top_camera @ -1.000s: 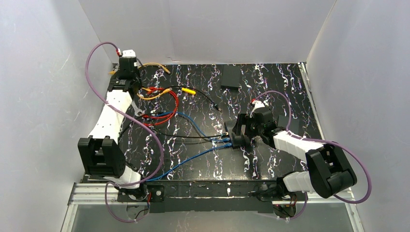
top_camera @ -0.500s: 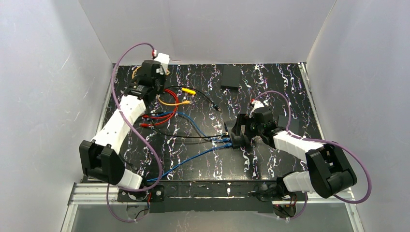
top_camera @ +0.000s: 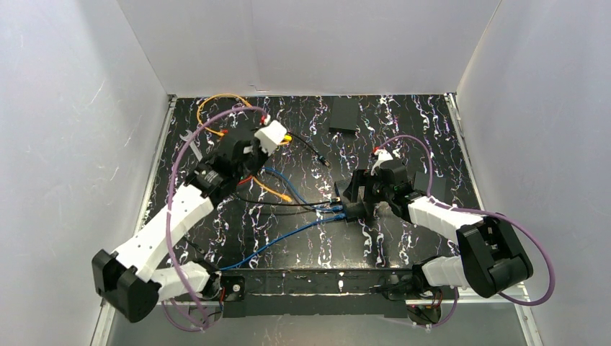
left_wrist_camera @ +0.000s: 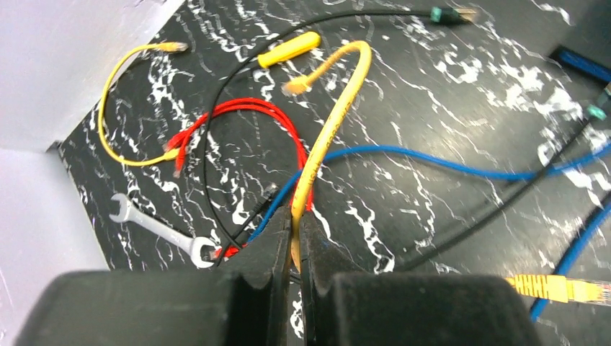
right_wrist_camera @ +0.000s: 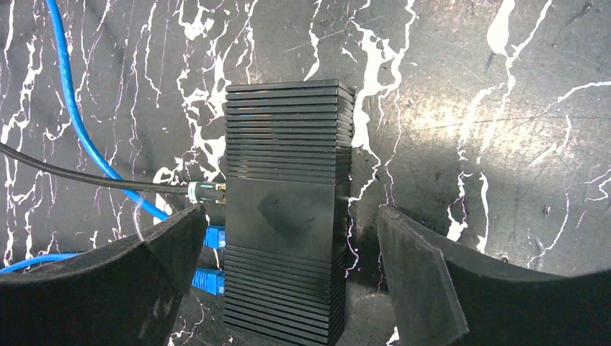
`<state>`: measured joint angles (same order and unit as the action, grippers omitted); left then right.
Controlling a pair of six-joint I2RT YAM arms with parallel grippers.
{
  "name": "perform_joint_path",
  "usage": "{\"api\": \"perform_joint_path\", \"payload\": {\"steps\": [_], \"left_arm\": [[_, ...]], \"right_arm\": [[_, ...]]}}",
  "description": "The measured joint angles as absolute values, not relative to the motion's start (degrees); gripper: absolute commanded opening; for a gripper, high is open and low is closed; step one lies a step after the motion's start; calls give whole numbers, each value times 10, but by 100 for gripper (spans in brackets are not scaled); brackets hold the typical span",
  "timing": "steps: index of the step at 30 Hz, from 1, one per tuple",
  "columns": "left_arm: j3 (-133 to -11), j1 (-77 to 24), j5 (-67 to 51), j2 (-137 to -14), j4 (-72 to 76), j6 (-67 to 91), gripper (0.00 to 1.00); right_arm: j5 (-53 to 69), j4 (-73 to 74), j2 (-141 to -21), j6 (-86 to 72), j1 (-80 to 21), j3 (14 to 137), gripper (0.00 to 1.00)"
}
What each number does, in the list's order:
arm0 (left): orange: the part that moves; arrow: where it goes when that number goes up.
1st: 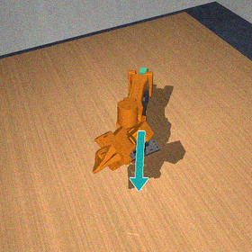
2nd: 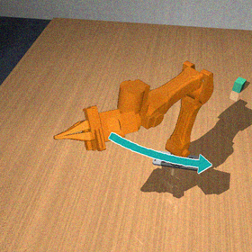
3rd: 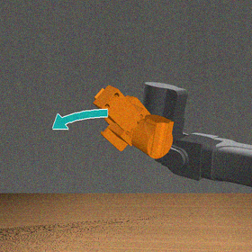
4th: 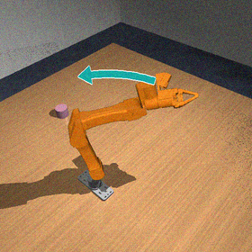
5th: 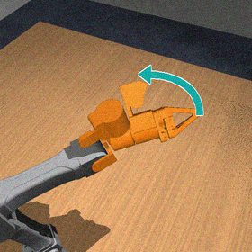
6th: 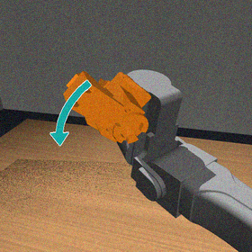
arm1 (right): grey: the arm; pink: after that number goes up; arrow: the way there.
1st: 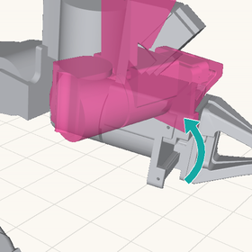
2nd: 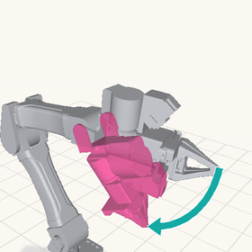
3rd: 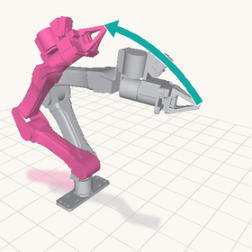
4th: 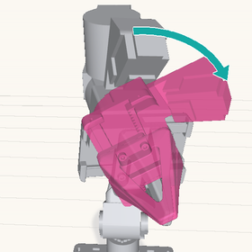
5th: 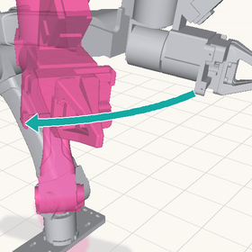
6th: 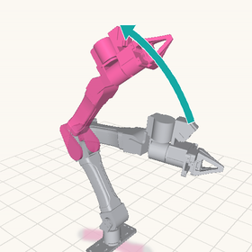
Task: Insert the plug into the switch port
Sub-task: Pick up the connector from the center of the board.
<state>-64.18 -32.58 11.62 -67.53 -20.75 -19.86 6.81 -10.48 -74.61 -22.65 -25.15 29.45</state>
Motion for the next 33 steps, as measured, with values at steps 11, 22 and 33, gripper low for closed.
{"api": "perform_joint_path", "payload": {"steps": [11,22,33], "left_arm": [[-473,-438,23,-525,-175,-346,0],[-397,-559,67,-536,-118,-476,0],[-386,-605,112,-571,-89,-519,0]], "right_arm": [[63,-104,-735,-225,-251,293,95],[80,-113,-725,-224,-251,289,91],[128,-150,-724,-216,-263,282,86]]}}
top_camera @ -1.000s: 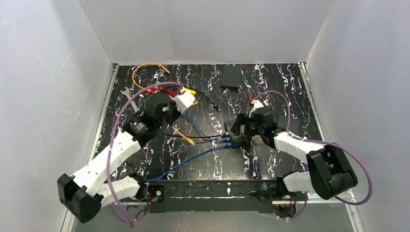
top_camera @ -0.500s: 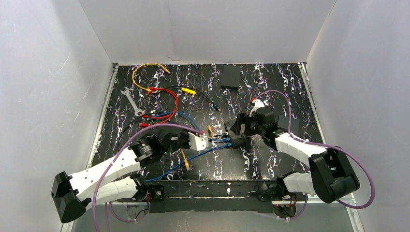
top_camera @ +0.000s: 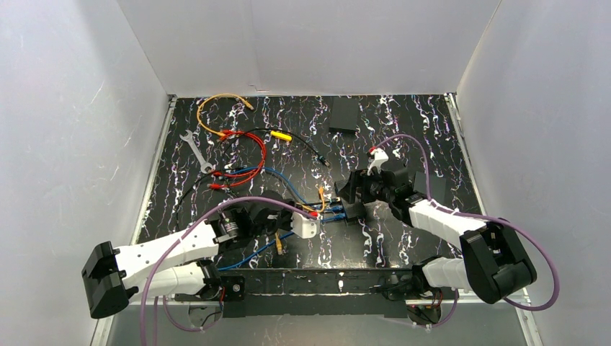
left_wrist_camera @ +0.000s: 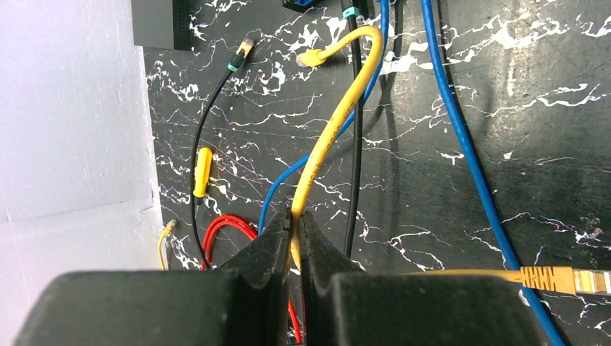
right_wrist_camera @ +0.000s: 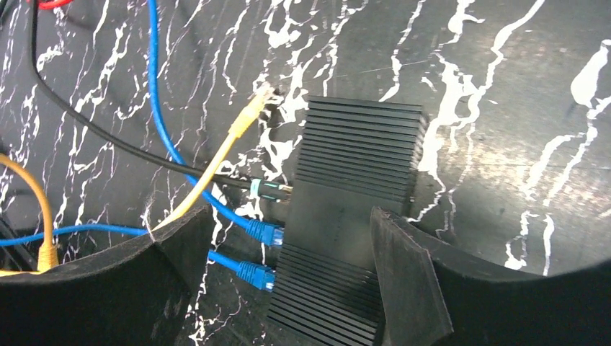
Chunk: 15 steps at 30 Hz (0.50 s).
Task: Insert the plug into the switch port
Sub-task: Pick up the connector from the center of the board.
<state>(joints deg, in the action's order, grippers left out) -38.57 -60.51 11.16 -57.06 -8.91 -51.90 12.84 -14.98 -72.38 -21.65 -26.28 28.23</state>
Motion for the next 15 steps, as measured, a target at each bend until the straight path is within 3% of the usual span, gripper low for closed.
{"api": "perform_joint_path", "payload": {"steps": [9,15], "left_arm": [[-379,-630,118,-578,-85,-530,0],[-373,-647,121,-580,-76,-536,0]], "right_arm": [[130,-146,-739,-182,-321,290,82],[83,-107,-772,-162,-367,350,70]]}}
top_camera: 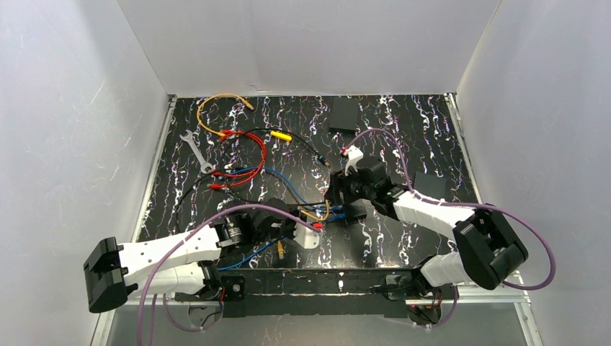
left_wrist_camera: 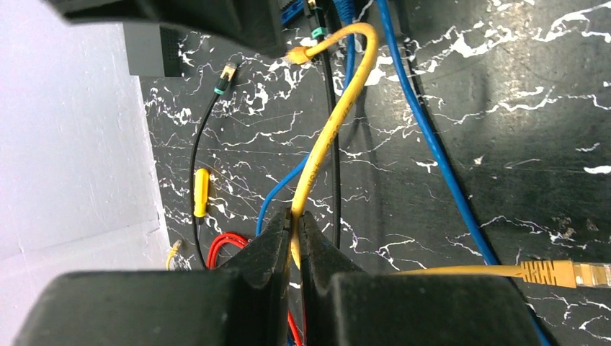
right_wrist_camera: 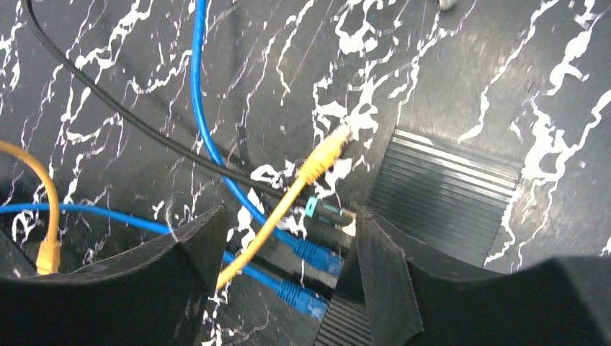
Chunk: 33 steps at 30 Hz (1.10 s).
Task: Insert the plug into the switch port
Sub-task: Pick up the connector from the center of the board.
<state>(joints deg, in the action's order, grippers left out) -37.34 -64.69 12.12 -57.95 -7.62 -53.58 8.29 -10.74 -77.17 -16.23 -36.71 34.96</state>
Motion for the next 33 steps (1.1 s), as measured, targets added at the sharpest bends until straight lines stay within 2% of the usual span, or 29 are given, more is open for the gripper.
{"api": "perform_joint_path", "payload": {"steps": [5,17,27,29,33], "left_arm": [[-359,-658,127,-580,-76,-544,0],[-356,-670,132,-580,-73,-555,0],[-351,-671,148,-586,-73,-566,0],[-348,-671,154,-587,-73,-571,0],[-342,-672,168,-587,-74,-579,0]], "right_arm": [[41,-74,-816,-164,-389,413,58],[-37,15,-893,-174,-429,475,49],[-41,11,-930,-194,-429,483,36],[-36,4,-934,-197,-429,483,32],[-23,-6,-938,-208,-429,483,18]]}}
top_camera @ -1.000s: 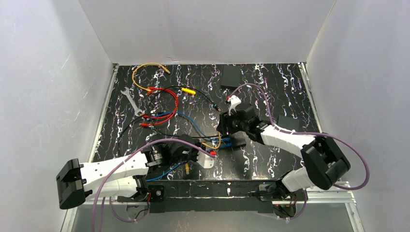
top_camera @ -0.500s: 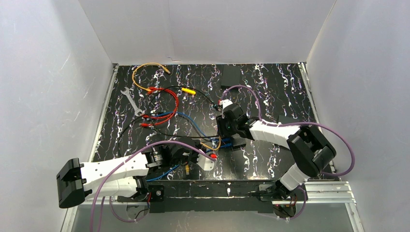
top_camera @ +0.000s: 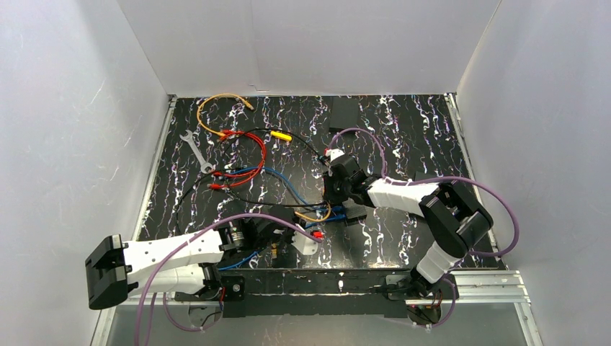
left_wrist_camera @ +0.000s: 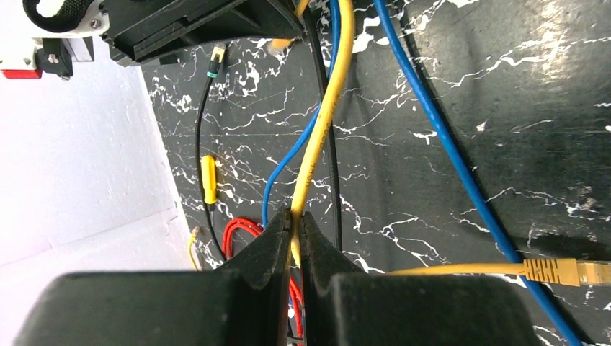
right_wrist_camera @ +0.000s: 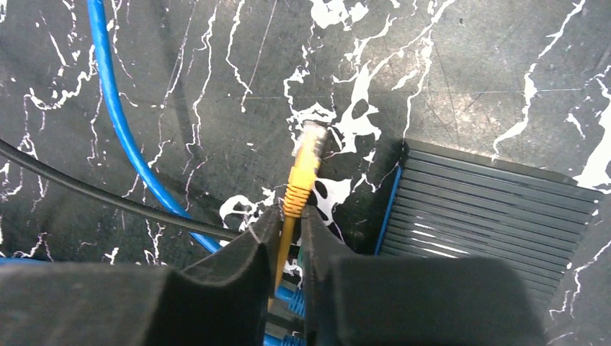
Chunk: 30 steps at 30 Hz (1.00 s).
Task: Insert the plug into the switch port
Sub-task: Pick up the connector from the center of the board.
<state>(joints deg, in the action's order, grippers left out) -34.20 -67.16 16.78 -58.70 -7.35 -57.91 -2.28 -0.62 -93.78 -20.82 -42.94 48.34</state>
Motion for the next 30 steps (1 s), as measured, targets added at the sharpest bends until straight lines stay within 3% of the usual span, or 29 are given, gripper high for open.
{"api": "perform_joint_path", "payload": {"steps": [4,9,10,13,17,26,30], "left_arm": [[-338,-672,192,-585,-69,-592,0],[-323,-672,224,-566,-64,-604,14],[-323,-672,230,-562,-64,-604,20],[-323,-672,248,-547,-63,-605,54],[-325,-672,267,-530,-67,-583,72],[-448,-661,294,-523,-128,-425,87],[-539,-651,309,-540,-137,-294,88]], "right_arm": [[-15,-20,-938,-220,-430,483,5],[-13,-47,-926,-237,-432,479,1],[-13,-52,-919,-240,-432,478,1],[-16,-81,-886,-248,-432,468,1],[-30,-127,-843,-256,-432,452,1],[-79,-240,-791,-272,-432,416,1],[-88,-297,-777,-284,-432,387,1]]}}
